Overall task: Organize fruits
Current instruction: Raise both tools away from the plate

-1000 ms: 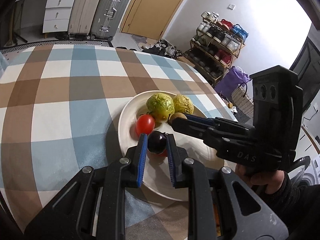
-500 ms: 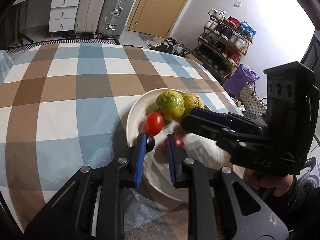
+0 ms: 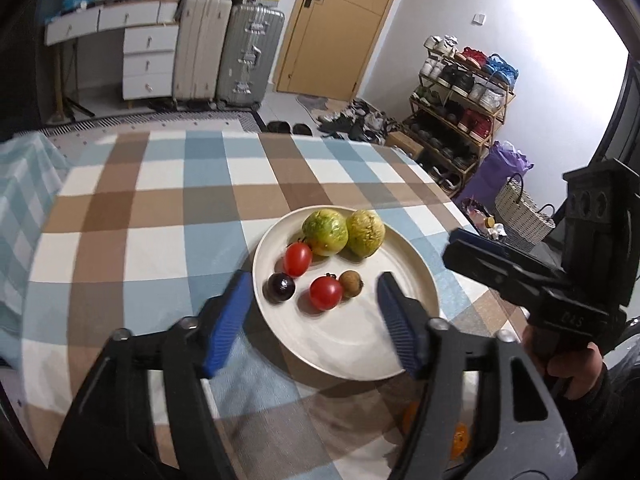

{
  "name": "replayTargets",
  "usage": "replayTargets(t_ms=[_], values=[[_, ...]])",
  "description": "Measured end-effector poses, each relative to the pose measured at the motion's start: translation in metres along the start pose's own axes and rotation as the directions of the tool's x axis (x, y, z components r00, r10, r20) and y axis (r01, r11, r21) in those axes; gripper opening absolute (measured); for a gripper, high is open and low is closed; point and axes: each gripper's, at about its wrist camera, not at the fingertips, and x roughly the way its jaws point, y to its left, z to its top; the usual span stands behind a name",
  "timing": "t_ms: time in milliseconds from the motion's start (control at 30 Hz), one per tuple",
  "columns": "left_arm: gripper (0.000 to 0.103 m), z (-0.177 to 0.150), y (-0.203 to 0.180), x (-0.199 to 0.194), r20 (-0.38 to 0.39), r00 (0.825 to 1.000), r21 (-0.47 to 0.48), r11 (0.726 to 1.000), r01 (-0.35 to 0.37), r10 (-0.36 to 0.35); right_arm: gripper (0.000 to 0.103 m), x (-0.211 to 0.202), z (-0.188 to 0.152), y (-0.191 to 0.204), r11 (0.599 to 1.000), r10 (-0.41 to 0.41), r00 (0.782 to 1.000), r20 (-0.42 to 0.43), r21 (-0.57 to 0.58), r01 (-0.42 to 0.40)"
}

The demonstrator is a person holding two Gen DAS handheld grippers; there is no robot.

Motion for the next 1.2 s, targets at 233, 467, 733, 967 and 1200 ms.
replayTargets(t_ms=[233, 467, 733, 967, 1200], values=[[0.083, -0.004, -0.032, -0.045, 0.069, 0.997, 0.017, 0.999, -0.041, 0.040, 0.092, -0.060, -0.011, 0.014, 0.999, 0.019, 0.995, 0.101, -0.032, -0.015], [0.102, -0.017, -0.064, -0.092, 0.148, 0.986, 0.044, 0.995, -0.089, 0.081, 0.100, -0.111, -0.026, 0.028, 0.998, 0.015, 0.982, 0.186, -0.070, -0.002], [0.102, -0.046, -0.086, -0.129, 0.191, 0.974, 0.043, 0.991, -0.129, 0.118, 0.103, -0.144, -0.049, 0.043, 0.994, 0.035, 0.977, 0.210, -0.111, -0.012], [0.102, -0.086, -0.092, -0.133, 0.193, 0.970, 0.002, 0.988, -0.154, 0.150, 0.103, -0.157, -0.080, 0.059, 0.987, 0.037, 0.981, 0.193, -0.159, -0.006], [0.102, -0.122, -0.089, -0.140, 0.236, 0.958, -0.057, 0.986, -0.155, 0.164, 0.103, -0.157, -0.108, 0.066, 0.982, 0.022, 0.987, 0.160, -0.189, 0.008]])
